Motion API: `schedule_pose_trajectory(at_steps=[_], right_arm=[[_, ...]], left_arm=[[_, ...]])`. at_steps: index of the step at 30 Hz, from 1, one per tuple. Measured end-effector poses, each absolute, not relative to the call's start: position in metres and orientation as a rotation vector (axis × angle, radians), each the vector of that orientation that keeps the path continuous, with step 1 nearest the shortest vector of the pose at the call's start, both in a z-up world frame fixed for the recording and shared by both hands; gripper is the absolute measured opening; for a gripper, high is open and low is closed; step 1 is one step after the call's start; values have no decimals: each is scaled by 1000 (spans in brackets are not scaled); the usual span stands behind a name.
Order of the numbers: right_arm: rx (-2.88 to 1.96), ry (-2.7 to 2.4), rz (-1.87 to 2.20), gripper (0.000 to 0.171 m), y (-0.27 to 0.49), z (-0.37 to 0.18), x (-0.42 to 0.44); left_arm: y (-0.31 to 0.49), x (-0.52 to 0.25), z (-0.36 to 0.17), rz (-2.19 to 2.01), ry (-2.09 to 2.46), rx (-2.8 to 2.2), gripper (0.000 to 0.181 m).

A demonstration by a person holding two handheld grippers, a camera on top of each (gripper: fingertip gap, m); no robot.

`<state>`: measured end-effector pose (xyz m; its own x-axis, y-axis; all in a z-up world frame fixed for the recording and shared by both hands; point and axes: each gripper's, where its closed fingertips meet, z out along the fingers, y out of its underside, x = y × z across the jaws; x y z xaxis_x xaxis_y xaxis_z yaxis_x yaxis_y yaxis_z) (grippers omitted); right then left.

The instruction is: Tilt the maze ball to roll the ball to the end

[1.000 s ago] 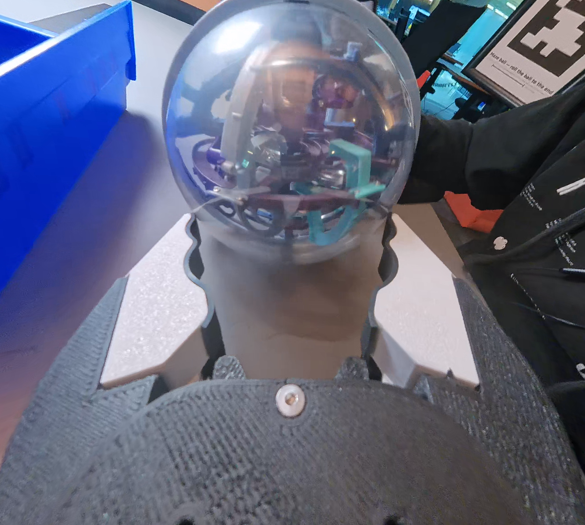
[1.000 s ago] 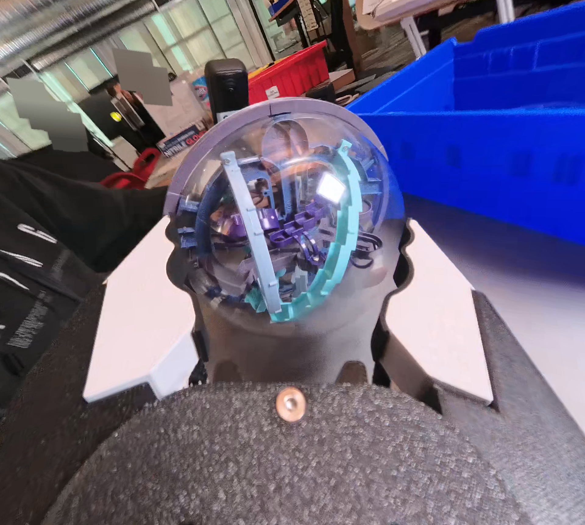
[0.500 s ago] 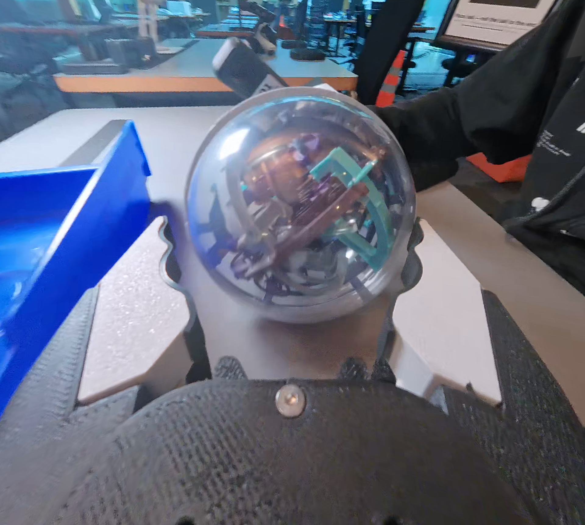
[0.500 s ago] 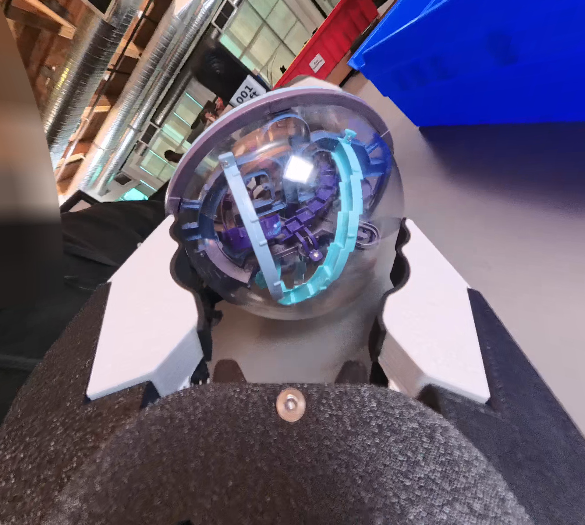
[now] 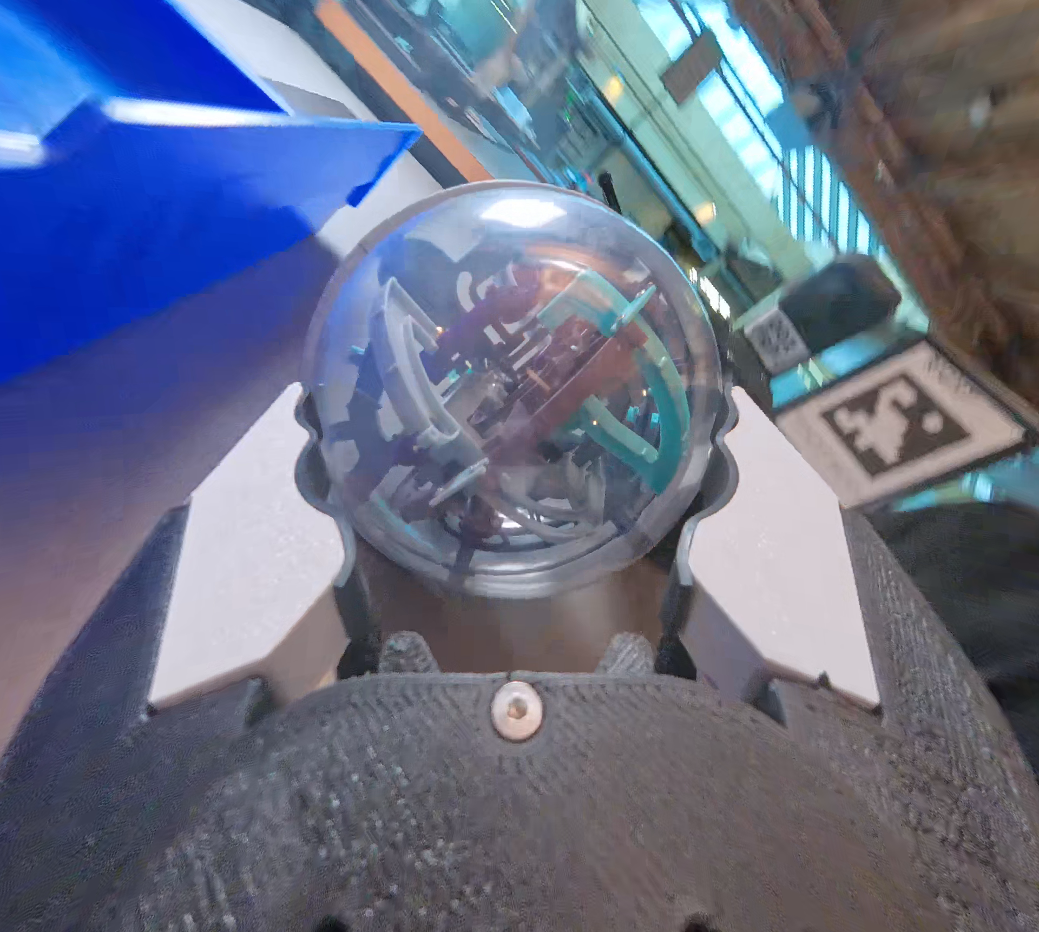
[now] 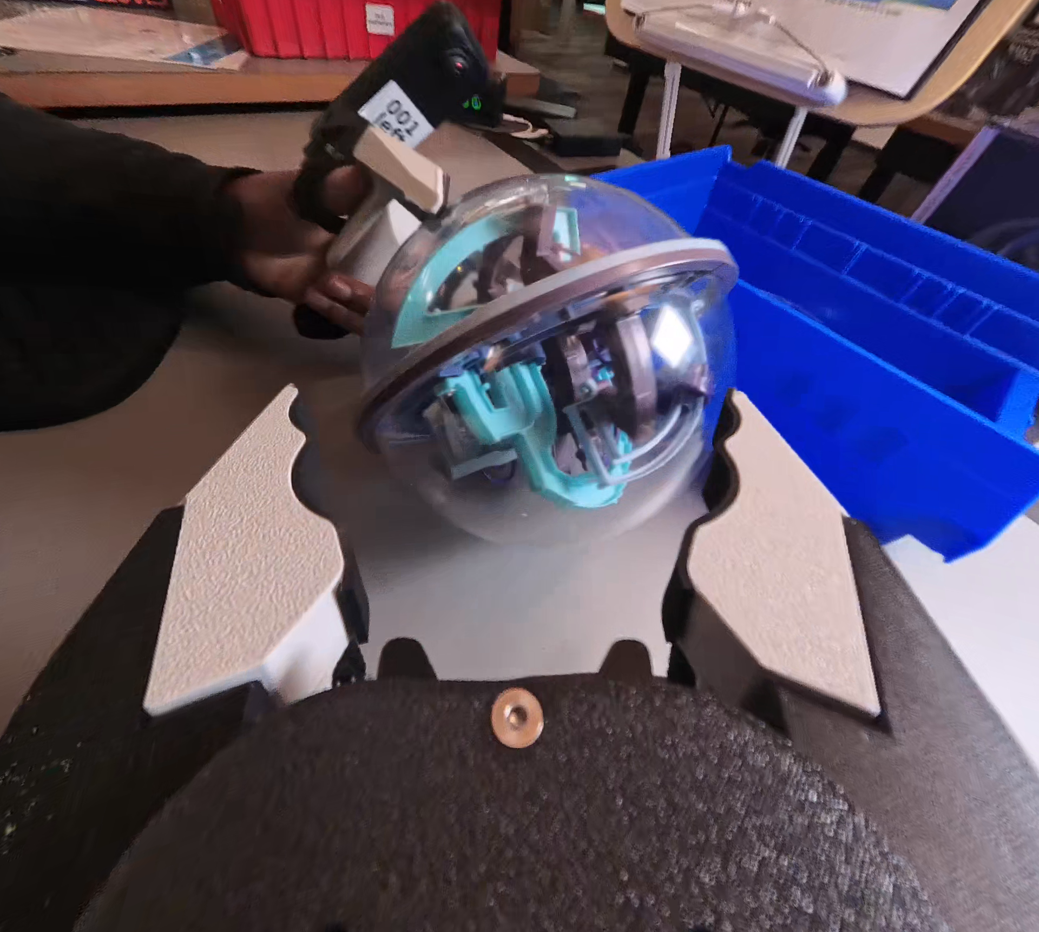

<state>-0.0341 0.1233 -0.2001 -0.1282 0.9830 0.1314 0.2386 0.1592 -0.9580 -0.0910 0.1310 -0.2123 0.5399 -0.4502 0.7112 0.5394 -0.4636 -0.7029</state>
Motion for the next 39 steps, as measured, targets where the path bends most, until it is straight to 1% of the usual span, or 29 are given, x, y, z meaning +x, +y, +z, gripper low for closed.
schedule_pose_trajectory(at_steps=[1,3,6,7,8,9,11,12,15,18,21,26,29,34,36,39], right_arm=[[-1244,-1541,1037,139,124,-204,-37],[-1256,-1538,1054,136,127,-207,-40],[-1249,-1577,1247,138,126,-206,-34],[-1242,-1603,1327,137,125,-205,-30],[-1234,-1633,1406,136,123,-204,-25],[-1224,-1670,1471,135,121,-203,-22],[-1202,-1740,1557,134,119,-202,-18],[-1192,-1767,1581,134,119,-202,-19],[-1168,-1803,1631,132,119,-199,-27],[-1134,-1808,1655,131,113,-197,-30],[-1122,-1801,1645,132,108,-198,-29],[-1180,-1782,1520,133,110,-204,-12],[-1252,-1802,1324,138,113,-221,3],[-1355,-1782,1155,140,97,-255,10],[-1364,-1786,1165,138,93,-260,11],[-1319,-1813,1157,128,95,-259,14]], left_arm=[[129,-91,-213,-1154,-145,-1692,135],[121,-84,-214,-1129,-152,-1701,133],[92,-64,-222,-1074,108,-1795,132],[78,-60,-231,-1046,249,-1839,125],[66,-60,-238,-1018,365,-1868,113],[63,-67,-241,-965,416,-1865,113],[67,-84,-236,-837,490,-1784,117],[70,-89,-232,-804,522,-1739,123],[70,-74,-223,-906,636,-1646,135],[80,-62,-224,-890,709,-1627,139],[85,-52,-230,-813,760,-1642,144],[80,-45,-228,-732,770,-1617,143],[78,-41,-227,-673,775,-1607,143],[75,-32,-224,-591,802,-1565,142],[70,-33,-224,-589,847,-1538,143],[67,-46,-227,-672,829,-1547,141]])
